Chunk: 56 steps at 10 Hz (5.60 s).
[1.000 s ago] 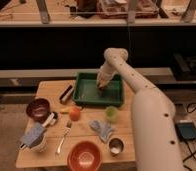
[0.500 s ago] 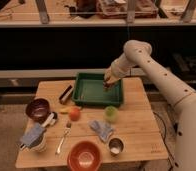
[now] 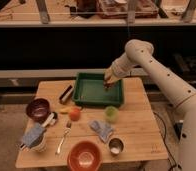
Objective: Place grapes in plastic cup
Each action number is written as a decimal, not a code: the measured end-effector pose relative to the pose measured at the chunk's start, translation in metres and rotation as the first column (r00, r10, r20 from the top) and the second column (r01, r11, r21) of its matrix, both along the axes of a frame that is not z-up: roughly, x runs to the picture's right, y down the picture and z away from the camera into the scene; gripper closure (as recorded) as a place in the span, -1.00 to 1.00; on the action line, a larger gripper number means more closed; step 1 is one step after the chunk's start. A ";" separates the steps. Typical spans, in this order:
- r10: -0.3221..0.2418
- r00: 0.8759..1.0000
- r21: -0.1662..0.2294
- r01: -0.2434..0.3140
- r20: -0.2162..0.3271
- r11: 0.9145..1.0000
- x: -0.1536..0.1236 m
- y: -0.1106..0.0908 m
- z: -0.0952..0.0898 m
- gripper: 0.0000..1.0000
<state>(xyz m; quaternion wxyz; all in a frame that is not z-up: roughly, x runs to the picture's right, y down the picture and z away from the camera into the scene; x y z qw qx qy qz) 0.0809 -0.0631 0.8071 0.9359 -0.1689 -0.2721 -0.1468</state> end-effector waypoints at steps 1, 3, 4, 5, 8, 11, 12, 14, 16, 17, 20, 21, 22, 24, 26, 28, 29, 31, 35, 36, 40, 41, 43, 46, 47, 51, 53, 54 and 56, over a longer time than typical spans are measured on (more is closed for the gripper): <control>-0.001 1.000 0.000 0.001 0.001 1.000 -0.001 0.000 0.000 1.00; -0.002 1.000 0.000 0.002 0.003 1.000 -0.003 0.000 0.000 1.00; -0.001 1.000 0.000 0.001 0.003 1.000 -0.002 0.000 0.000 1.00; 0.007 1.000 -0.005 -0.006 0.011 1.000 -0.003 0.000 0.000 1.00; 0.037 0.998 -0.062 -0.033 0.059 0.998 -0.039 0.001 -0.013 1.00; 0.059 0.997 -0.122 -0.052 0.050 0.991 -0.073 0.014 -0.029 1.00; 0.071 0.997 -0.141 -0.065 0.040 0.988 -0.074 0.020 -0.034 1.00; 0.113 0.994 -0.177 -0.110 0.008 0.978 -0.060 0.033 -0.042 1.00; 0.170 0.985 -0.211 -0.170 -0.018 0.963 -0.023 0.044 -0.050 1.00; 0.191 0.981 -0.232 -0.193 -0.029 0.953 0.001 0.050 -0.054 1.00; 0.225 0.972 -0.315 -0.234 -0.064 0.920 0.057 0.082 -0.072 1.00; 0.211 0.976 -0.336 -0.215 -0.048 0.917 0.064 0.089 -0.077 1.00; 0.186 0.982 -0.348 -0.179 -0.012 0.920 0.068 0.092 -0.080 1.00; 0.147 0.988 -0.348 -0.120 0.051 0.930 0.071 0.094 -0.084 1.00; 0.144 0.988 -0.349 -0.117 0.055 0.930 0.070 0.094 -0.084 1.00; 0.144 0.989 -0.355 -0.120 0.043 0.927 0.070 0.096 -0.082 1.00; 0.149 0.989 -0.371 -0.136 0.005 0.918 0.068 0.103 -0.078 1.00; 0.156 0.987 -0.390 -0.161 -0.044 0.907 0.063 0.121 -0.069 1.00; 0.147 0.987 -0.387 -0.159 -0.060 0.908 0.046 0.129 -0.067 1.00; 0.145 0.987 -0.380 -0.159 -0.065 0.911 0.045 0.126 -0.070 1.00; 0.160 0.987 -0.403 -0.159 -0.031 0.901 0.028 0.126 -0.068 1.00; 0.161 0.987 -0.412 -0.156 -0.021 0.898 0.026 0.128 -0.068 1.00; 0.165 0.986 -0.430 -0.147 0.004 0.891 0.017 0.130 -0.065 1.00; 0.172 0.985 -0.454 -0.150 0.007 0.878 0.016 0.136 -0.059 1.00; 0.176 0.984 -0.460 -0.154 0.003 0.875 0.017 0.139 -0.057 1.00; 0.205 0.979 -0.487 -0.178 0.003 0.855 0.026 0.149 -0.039 1.00; 0.220 0.975 -0.515 -0.187 0.003 0.837 0.031 0.157 -0.028 0.88; 0.226 0.974 -0.528 -0.191 0.001 0.828 0.031 0.160 -0.024 0.68; 0.241 0.970 -0.552 -0.206 -0.010 0.808 0.035 0.167 -0.018 0.28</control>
